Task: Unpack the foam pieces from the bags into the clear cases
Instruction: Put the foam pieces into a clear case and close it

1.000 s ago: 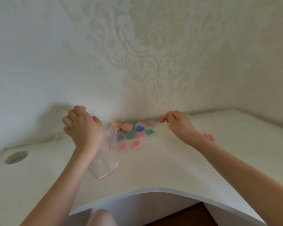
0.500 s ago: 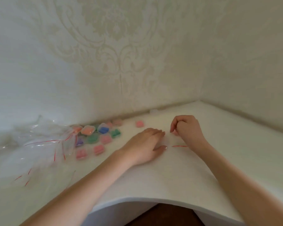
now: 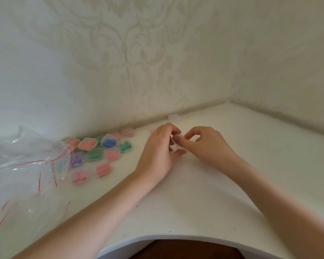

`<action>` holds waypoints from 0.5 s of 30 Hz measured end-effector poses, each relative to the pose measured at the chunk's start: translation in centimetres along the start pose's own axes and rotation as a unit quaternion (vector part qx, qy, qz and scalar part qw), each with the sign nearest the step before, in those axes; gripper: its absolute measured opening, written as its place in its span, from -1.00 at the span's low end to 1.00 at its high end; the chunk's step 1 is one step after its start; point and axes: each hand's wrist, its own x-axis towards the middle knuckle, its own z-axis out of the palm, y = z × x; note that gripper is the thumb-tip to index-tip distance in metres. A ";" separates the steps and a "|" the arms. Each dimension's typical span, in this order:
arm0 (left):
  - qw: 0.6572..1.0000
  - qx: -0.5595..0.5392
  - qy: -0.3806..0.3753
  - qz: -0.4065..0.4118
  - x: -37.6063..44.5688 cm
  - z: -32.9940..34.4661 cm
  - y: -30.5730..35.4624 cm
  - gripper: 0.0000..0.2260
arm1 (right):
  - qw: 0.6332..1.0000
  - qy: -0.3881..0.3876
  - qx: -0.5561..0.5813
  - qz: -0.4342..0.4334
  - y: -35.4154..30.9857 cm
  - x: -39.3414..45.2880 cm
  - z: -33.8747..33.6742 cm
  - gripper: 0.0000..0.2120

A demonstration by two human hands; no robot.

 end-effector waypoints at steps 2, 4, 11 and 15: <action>1.000 -0.025 0.014 -0.006 0.0 0.0 -0.1 -0.64 | 0.998 -0.026 0.057 0.016 -0.2 0.0 -0.4 -0.65; 0.998 -0.056 0.016 -0.018 0.1 0.0 -0.2 -0.64 | 0.994 -0.055 0.093 0.025 -0.2 -0.1 -0.8 -0.67; 0.976 -0.174 0.028 -0.127 0.6 -0.4 0.4 -0.66 | 0.990 -0.014 0.141 -0.010 1.0 0.3 -1.4 -0.74; 0.885 -0.388 -0.011 -0.256 1.0 -0.5 -0.2 -0.84 | 0.987 -0.009 0.134 -0.082 0.9 0.1 -1.8 -0.83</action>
